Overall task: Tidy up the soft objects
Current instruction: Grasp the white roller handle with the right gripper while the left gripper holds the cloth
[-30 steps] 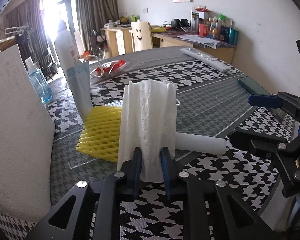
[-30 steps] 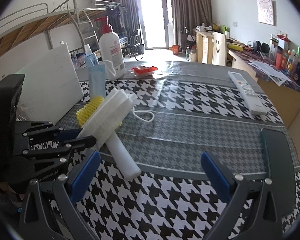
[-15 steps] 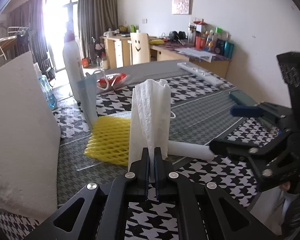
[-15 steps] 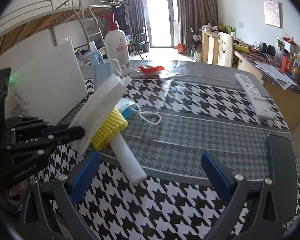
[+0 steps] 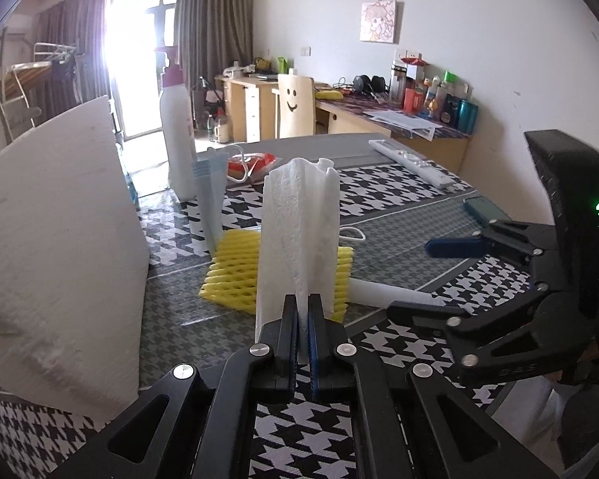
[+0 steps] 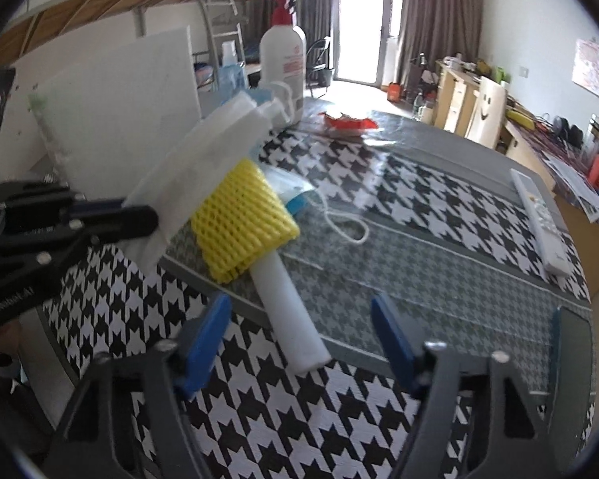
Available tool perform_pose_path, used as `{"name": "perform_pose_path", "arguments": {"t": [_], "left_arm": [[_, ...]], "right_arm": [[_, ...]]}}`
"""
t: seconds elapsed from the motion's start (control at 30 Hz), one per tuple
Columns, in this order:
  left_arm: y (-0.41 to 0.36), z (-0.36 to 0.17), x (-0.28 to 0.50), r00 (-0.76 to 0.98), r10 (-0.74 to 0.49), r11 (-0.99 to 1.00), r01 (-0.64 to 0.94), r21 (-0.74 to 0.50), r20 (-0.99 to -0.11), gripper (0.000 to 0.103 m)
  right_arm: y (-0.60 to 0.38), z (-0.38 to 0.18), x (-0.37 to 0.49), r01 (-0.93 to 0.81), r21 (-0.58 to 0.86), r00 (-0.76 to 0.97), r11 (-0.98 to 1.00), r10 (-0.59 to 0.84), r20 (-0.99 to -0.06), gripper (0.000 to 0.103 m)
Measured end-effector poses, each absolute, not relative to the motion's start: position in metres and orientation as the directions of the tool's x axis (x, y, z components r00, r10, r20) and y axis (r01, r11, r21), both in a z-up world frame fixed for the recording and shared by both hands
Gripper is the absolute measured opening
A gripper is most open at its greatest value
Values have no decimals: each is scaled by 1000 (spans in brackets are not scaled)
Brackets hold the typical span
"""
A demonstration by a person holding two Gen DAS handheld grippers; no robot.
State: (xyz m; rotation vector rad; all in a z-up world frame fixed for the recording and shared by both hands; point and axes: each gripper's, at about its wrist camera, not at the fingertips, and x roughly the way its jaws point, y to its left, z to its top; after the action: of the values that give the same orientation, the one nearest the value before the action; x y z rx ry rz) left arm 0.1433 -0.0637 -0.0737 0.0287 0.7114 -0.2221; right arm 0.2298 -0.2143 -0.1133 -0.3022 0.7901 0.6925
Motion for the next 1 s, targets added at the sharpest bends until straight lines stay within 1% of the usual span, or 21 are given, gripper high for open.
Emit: {"name": "perform_pose_path", "arguments": {"t": [0.07,0.1,0.13,0.2,0.23,0.3,0.47,0.53,0.67,0.73,0.8,0.83,0.93,1.0], "left_arm": [[-62,-73,142,737,-188,978,204,-52,-649,5],[-61,-74,141,736,-188,978,200,-55,-650,5],[-61,-74,142,736,-187,978,198,-57,-651,5],[-59,-74,141,737,-183,980,191,-59,-651,5],[-59,-74,141,736,-184,980,191,-61,-651,5],[-58,-74,141,737,-184,980,186,-65,-651,5],[-60,-73,141,741,-180,981,182,-65,-647,5],[-60,-73,140,742,-179,981,180,-65,-646,5],[-61,-72,140,745,-170,983,171,-61,-645,5],[-62,-71,140,747,-167,984,169,-60,-643,5],[-63,-70,140,751,-169,984,169,-63,-638,5],[-63,-69,139,753,-171,984,169,-64,-635,5],[-63,-68,139,757,-170,984,166,-65,-631,5],[-62,-67,138,758,-169,984,163,-67,-630,5]], "right_arm": [[-212,-117,229,-676,-11,495,737,442,-748,63],[-212,-119,229,-680,-18,491,733,437,-753,58],[-212,-119,229,-683,-18,487,730,437,-756,56],[-212,-121,229,-690,-17,480,724,439,-760,55],[-212,-122,229,-692,-18,477,722,438,-762,53],[-210,-124,230,-696,-20,469,718,433,-770,51],[-206,-127,234,-714,-16,452,700,444,-773,50],[-206,-127,236,-720,-6,443,694,453,-774,46],[-204,-127,238,-730,-4,438,684,463,-771,44],[-205,-126,238,-731,-1,435,683,464,-772,37],[-204,-127,240,-730,-2,433,684,460,-776,34],[-203,-127,239,-733,-7,433,681,458,-776,28],[-198,-126,232,-736,-37,446,676,444,-777,25],[-198,-126,230,-731,-33,448,681,444,-776,23]]}}
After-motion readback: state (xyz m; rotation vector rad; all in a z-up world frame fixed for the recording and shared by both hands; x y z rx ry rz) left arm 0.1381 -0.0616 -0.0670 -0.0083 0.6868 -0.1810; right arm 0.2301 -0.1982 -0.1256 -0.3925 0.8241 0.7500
